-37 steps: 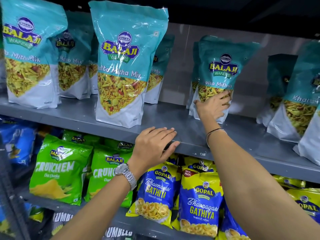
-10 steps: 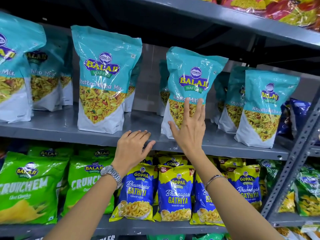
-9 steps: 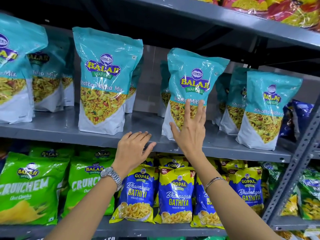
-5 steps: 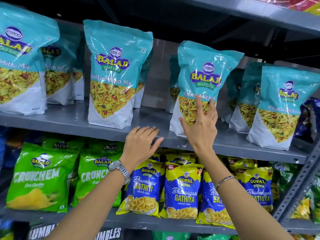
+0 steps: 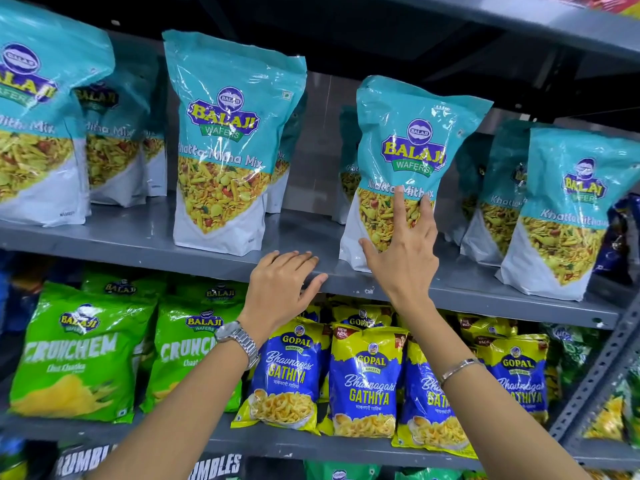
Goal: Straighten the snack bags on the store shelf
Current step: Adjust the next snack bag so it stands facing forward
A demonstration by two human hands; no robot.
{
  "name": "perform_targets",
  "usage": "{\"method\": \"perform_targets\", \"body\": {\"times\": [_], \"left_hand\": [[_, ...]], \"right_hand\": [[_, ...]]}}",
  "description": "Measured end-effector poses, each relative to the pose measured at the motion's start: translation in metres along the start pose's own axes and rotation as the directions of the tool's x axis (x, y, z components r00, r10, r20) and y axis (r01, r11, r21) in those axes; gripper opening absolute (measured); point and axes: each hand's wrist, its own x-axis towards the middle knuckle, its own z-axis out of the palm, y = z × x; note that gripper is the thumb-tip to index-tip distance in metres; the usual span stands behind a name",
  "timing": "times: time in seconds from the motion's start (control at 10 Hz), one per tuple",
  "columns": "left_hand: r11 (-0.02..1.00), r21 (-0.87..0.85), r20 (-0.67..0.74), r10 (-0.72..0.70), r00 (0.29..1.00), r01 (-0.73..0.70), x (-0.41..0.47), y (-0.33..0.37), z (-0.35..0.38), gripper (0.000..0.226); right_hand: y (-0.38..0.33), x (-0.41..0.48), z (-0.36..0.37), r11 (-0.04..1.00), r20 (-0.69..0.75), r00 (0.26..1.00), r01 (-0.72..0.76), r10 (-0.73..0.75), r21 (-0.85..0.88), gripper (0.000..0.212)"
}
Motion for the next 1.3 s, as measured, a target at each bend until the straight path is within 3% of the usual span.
{"method": "perform_targets", "body": {"times": [1.3], "left_hand": [[0.997, -0.062, 0.052, -0.035, 0.998, 0.039, 0.003, 0.004, -0.006, 0.044]], "right_hand": [[-0.006, -0.004, -0.007, 1.000, -0.011, 1.000, -0.012, 0.012, 0.006, 0.083]]}}
